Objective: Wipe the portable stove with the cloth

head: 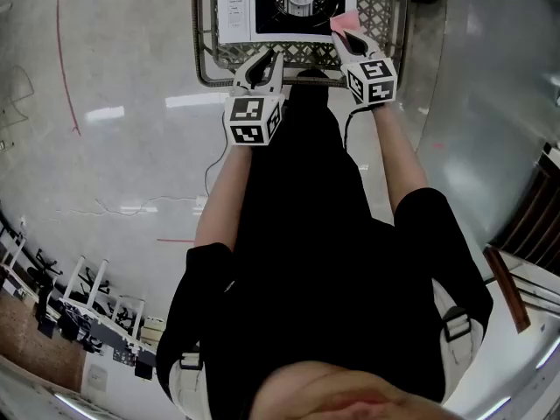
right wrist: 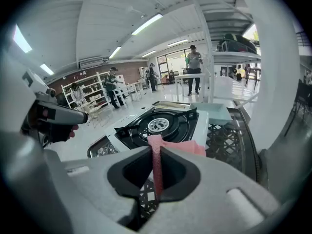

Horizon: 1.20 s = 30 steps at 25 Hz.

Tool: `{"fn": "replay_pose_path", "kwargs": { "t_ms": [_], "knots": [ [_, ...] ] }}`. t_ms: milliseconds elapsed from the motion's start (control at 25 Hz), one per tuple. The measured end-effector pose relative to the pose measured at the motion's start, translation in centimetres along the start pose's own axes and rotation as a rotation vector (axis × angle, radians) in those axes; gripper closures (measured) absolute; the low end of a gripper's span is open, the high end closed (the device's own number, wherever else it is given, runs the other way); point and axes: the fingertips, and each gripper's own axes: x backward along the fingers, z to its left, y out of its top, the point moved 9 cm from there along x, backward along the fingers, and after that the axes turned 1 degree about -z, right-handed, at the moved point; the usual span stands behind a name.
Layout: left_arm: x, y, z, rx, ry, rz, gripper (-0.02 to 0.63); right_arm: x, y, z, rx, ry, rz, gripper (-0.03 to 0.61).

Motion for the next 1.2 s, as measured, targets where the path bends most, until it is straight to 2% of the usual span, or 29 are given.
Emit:
{"fn": "replay_pose_path", "kwargs": {
  "t_ms": [320,400,520,760,960,1080,1200],
  "knots": [
    [2.6,0.3,1.1,0.005,-0.022,-0.038,0.568,0.0,-0.1,3.4,-0.007,-0.031,0.011,0.551],
    [2.1,0.6,1.2,0.009,-0.029,-0.047,0.566,-0.1,1.0,3.5,-0.004,-0.041,-0.006,0.551],
    [0.7,1.2,0.7,0.018,-0.034,-0.043,0.568,0.7,3.7,3.4,0.058,-0.043,-0.055,0.551],
    [-2.7,4.4,-0.4,-0.03,-0.036,-0.033,0.568,1.3,11.4,-0.6,0.168,-0.054,-0.189,0.551],
    [-5.6,6.9,0.4,-0.03,0.013,-0.023,0.568,-1.9,16.6,-4.3,0.228,-0.047,-0.248,0.551],
    [-7.1,7.8,0.6,-0.024,0.046,-0.01,0.568,-4.7,18.2,-6.2,0.239,-0.011,-0.234,0.551],
    [-8.6,7.9,0.9,-0.017,0.073,0.0,0.568,-8.5,17.6,-8.0,0.205,0.052,-0.14,0.549]
  ]
}}
